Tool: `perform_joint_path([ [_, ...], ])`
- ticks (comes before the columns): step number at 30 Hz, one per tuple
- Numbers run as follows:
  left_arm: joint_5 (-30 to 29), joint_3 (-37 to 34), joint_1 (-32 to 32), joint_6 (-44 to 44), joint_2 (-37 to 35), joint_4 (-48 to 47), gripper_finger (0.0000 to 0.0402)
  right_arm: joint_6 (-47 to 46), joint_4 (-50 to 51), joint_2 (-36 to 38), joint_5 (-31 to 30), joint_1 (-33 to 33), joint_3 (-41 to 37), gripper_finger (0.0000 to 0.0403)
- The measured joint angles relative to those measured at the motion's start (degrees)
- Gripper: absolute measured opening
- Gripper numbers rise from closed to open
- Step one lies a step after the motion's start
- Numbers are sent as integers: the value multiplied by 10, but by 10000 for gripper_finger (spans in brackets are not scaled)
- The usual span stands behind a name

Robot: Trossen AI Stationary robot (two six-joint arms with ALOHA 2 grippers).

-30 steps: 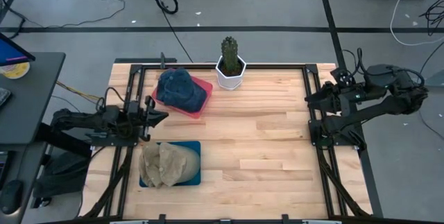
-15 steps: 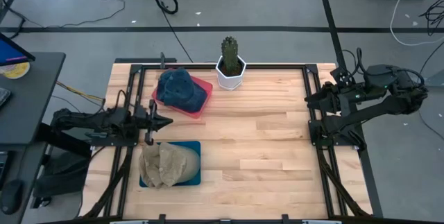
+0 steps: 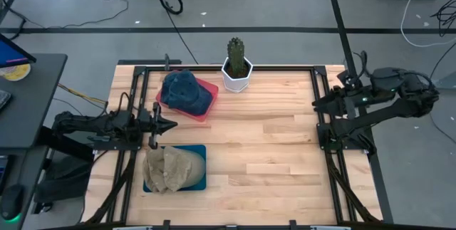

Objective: Pick & Place hat
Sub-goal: Return to Home Position

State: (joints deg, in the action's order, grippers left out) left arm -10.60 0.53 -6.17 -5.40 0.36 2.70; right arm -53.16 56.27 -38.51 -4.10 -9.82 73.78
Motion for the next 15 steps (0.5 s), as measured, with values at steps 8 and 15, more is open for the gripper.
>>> perform_joint_path([
  [8, -1, -1, 0, -61, 0, 7, 23, 129, 21, -14, -50, 0, 0, 271],
  [15, -1, -1, 0, -60, 0, 9, 25, 285, 21, -19, -119, 0, 0, 223],
])
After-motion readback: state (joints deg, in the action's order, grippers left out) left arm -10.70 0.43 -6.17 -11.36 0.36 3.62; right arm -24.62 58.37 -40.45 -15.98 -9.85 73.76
